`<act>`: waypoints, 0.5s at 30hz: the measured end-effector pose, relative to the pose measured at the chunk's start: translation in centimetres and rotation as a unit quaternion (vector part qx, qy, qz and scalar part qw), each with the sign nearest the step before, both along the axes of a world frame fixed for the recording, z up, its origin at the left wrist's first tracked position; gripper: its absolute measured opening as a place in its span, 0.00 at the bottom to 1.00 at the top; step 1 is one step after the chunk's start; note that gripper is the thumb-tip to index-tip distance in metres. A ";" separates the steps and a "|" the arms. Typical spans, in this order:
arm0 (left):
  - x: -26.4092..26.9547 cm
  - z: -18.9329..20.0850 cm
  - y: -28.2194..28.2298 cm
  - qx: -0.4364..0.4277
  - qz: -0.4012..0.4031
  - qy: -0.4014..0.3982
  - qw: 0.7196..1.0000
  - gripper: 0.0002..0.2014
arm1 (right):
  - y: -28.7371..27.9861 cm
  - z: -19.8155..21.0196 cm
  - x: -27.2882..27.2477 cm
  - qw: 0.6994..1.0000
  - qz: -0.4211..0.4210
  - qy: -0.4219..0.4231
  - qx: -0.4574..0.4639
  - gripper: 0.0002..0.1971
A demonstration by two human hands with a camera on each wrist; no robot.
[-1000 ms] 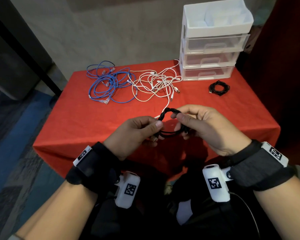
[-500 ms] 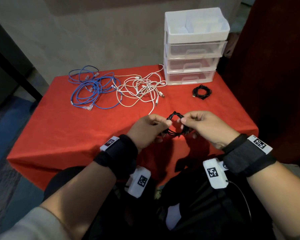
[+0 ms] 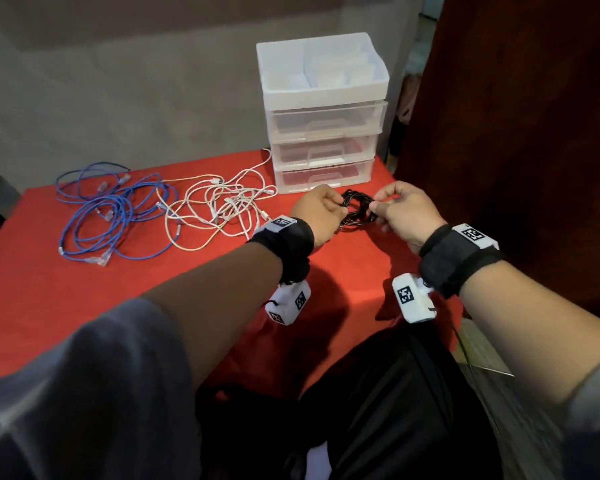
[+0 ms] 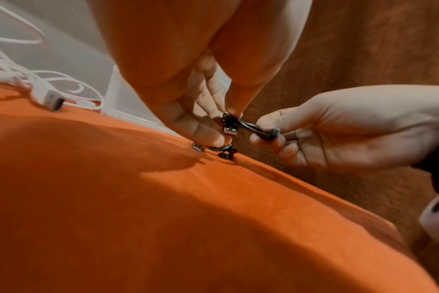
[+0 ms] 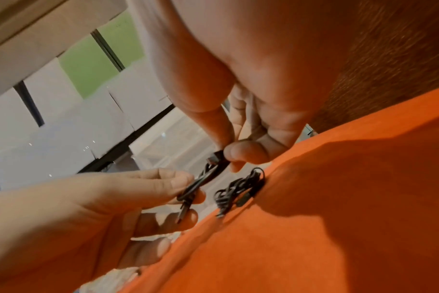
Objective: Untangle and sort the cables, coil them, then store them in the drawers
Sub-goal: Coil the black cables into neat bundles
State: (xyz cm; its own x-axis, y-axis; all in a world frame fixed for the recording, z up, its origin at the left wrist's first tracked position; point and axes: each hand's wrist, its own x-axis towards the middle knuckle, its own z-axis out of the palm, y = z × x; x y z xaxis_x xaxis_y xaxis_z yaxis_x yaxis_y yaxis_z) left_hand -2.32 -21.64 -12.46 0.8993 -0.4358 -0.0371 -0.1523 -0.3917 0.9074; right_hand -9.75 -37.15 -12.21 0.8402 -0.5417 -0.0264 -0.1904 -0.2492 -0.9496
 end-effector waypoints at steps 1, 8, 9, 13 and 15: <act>0.5 -0.3 -0.4 0.025 0.000 -0.021 0.999 0.05 | -0.4 -0.3 0.5 1.000 0.002 0.009 -0.010 0.12; 1.6 -1.1 -2.0 0.149 -0.034 -0.111 0.982 0.07 | -2.2 -2.0 1.7 0.997 0.034 0.065 -0.025 0.08; 1.6 -0.8 -2.0 0.149 -0.029 -0.117 0.981 0.07 | -2.3 -2.0 1.7 0.997 0.037 0.067 -0.023 0.07; 1.9 0.1 -1.4 0.148 -0.022 -0.107 0.983 0.08 | -2.2 -1.7 1.3 0.997 0.031 0.058 -0.028 0.07; 2.1 0.3 -0.6 0.134 -0.029 -0.101 0.985 0.06 | -1.9 -1.4 1.0 0.999 0.011 0.037 -0.034 0.05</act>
